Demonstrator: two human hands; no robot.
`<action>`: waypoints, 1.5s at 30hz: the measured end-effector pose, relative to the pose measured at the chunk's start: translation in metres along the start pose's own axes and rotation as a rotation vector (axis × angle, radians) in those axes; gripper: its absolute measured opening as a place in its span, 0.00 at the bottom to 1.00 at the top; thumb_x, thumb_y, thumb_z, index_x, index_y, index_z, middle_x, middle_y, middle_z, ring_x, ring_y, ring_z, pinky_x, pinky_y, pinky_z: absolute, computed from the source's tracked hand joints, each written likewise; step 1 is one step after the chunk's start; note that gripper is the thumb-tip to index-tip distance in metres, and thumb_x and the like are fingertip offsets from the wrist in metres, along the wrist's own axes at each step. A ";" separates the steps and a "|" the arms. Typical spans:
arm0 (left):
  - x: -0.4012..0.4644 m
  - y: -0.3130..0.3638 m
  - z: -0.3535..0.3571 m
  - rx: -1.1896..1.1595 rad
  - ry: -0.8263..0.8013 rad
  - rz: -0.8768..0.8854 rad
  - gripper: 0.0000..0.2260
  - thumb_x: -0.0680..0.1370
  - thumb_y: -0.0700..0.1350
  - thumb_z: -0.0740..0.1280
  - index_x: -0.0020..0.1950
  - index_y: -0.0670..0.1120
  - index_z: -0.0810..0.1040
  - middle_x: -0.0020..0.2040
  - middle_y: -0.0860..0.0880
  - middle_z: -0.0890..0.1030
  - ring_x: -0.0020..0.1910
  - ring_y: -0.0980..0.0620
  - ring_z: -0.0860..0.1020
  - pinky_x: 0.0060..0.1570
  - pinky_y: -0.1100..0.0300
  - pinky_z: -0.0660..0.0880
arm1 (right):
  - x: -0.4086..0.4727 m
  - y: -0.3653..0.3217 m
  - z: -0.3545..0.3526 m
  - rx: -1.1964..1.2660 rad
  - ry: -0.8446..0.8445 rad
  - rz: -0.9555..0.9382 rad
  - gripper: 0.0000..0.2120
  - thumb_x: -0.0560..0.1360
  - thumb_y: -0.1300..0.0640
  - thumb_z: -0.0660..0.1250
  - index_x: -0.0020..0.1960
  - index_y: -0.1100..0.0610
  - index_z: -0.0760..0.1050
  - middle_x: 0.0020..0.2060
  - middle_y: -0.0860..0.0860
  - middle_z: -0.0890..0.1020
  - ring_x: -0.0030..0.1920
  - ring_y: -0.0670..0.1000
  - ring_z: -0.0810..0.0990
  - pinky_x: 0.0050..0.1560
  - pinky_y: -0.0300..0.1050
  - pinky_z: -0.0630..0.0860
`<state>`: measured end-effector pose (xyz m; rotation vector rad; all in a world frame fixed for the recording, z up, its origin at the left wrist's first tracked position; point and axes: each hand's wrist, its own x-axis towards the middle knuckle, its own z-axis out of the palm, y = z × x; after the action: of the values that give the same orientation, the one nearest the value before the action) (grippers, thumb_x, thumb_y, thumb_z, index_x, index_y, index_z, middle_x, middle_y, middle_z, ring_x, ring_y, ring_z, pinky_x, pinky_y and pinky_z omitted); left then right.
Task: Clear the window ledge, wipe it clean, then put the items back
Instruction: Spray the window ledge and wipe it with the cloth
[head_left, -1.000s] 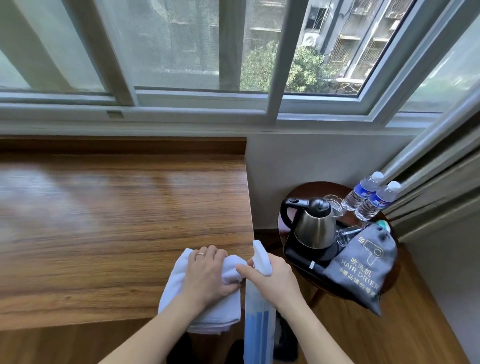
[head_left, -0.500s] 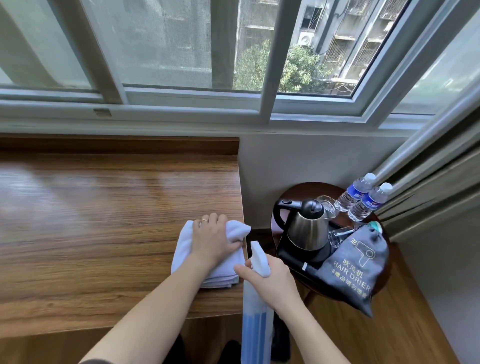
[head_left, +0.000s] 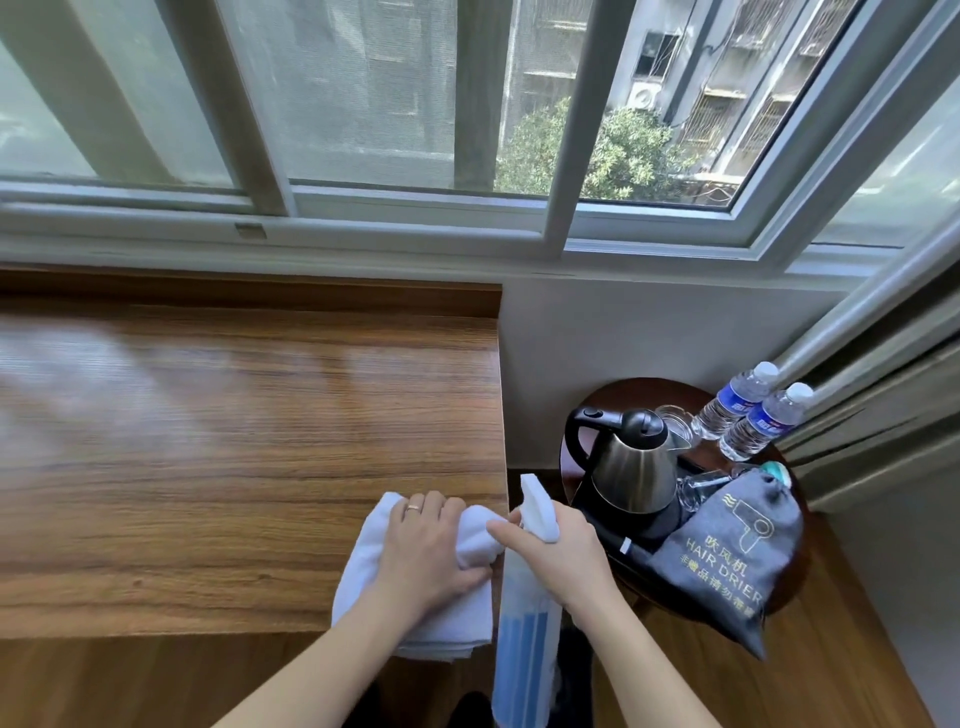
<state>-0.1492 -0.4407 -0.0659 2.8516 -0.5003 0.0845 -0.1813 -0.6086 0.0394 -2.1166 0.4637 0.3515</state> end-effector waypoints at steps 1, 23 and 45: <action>-0.008 0.001 0.001 -0.005 0.002 -0.005 0.26 0.57 0.67 0.68 0.43 0.48 0.75 0.39 0.51 0.73 0.37 0.46 0.73 0.41 0.52 0.70 | 0.001 0.000 -0.001 0.001 -0.001 -0.010 0.13 0.67 0.40 0.75 0.40 0.49 0.80 0.36 0.46 0.83 0.40 0.44 0.80 0.42 0.44 0.76; 0.083 -0.040 -0.004 0.011 -0.080 -0.063 0.28 0.55 0.70 0.64 0.39 0.47 0.75 0.36 0.50 0.74 0.34 0.45 0.75 0.37 0.52 0.71 | 0.036 -0.033 -0.005 -0.058 -0.084 0.058 0.14 0.66 0.43 0.75 0.40 0.52 0.78 0.34 0.45 0.81 0.37 0.43 0.76 0.37 0.39 0.69; 0.125 -0.067 0.003 0.008 -0.068 -0.004 0.27 0.56 0.67 0.66 0.43 0.47 0.77 0.39 0.50 0.76 0.37 0.44 0.75 0.39 0.50 0.71 | 0.107 -0.050 -0.025 -0.179 -0.174 0.003 0.19 0.63 0.42 0.74 0.35 0.54 0.70 0.28 0.44 0.73 0.30 0.43 0.68 0.34 0.40 0.65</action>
<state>-0.0090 -0.4212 -0.0716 2.8713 -0.5082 -0.0109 -0.0614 -0.6245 0.0450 -2.2337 0.3446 0.5931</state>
